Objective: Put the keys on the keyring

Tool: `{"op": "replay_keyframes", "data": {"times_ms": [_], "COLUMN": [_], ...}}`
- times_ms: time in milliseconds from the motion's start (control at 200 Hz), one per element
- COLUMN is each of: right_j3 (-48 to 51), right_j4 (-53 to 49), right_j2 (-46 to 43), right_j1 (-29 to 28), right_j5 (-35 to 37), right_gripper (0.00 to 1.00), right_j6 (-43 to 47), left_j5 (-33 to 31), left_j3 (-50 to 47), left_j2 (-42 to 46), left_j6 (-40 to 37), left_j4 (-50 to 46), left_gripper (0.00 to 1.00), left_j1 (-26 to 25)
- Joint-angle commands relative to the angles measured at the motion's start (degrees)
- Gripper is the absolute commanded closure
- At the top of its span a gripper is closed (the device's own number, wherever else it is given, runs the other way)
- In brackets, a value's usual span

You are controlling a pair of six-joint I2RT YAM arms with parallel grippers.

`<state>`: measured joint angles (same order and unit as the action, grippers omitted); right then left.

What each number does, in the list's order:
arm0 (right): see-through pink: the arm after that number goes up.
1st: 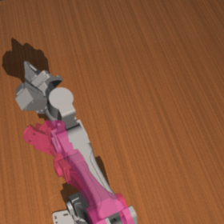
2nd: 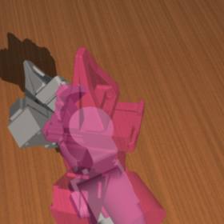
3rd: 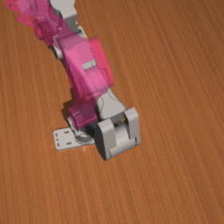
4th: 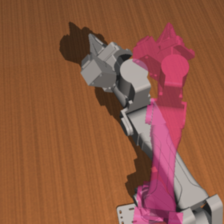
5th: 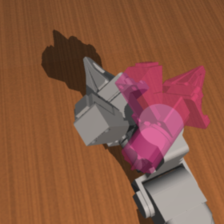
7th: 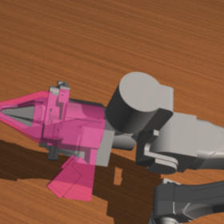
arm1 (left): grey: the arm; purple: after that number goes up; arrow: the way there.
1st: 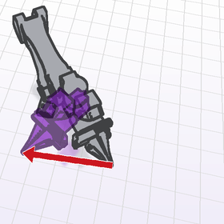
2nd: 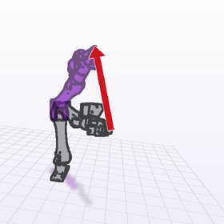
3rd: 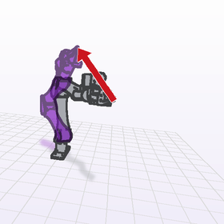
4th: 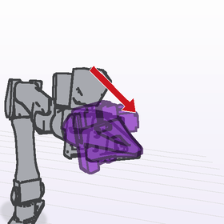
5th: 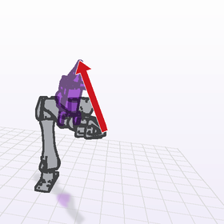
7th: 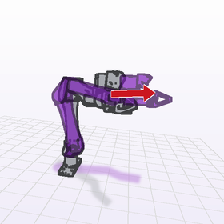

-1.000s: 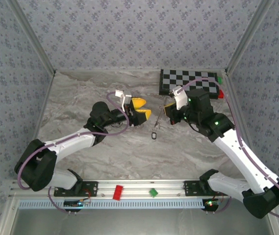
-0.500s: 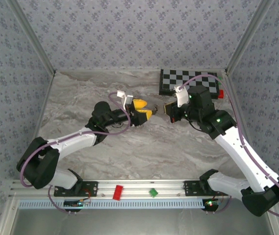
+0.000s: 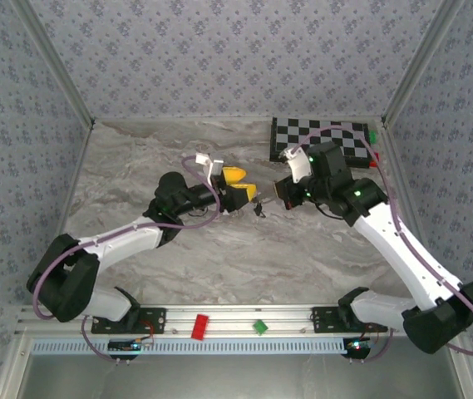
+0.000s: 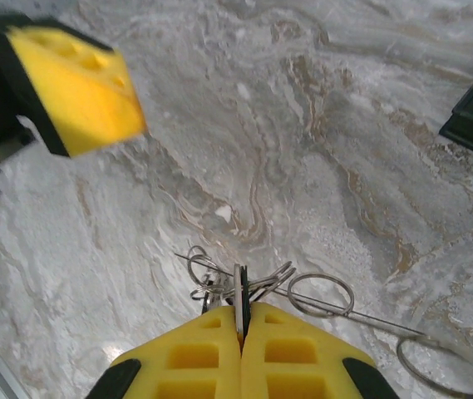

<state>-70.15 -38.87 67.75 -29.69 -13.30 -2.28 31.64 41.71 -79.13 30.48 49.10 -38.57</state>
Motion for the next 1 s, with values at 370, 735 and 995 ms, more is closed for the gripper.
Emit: {"op": "replay_keyframes", "data": {"times_ms": [370, 735, 995], "right_j3": [-13.8, -11.4, -9.6], "right_j4": [-4.1, -3.0, 0.2], "right_j2": [16.3, 9.1, 6.5], "right_j1": [-2.0, -2.4, -1.7], "right_j5": [-9.1, -21.2, -25.1], "right_gripper": [1.0, 1.0, 1.0], "right_j6": [10.0, 16.8, 17.4], "left_j5": [-11.5, -5.7, 2.2], "left_j3": [-6.0, -5.9, -2.7], "left_j2": [13.1, 11.7, 5.1], "left_j6": [-6.9, -6.8, -3.7], "left_j4": [-5.5, -4.7, -1.3], "left_gripper": [0.21, 0.35, 0.37], "left_j1": [1.2, 5.6, 5.5]}}
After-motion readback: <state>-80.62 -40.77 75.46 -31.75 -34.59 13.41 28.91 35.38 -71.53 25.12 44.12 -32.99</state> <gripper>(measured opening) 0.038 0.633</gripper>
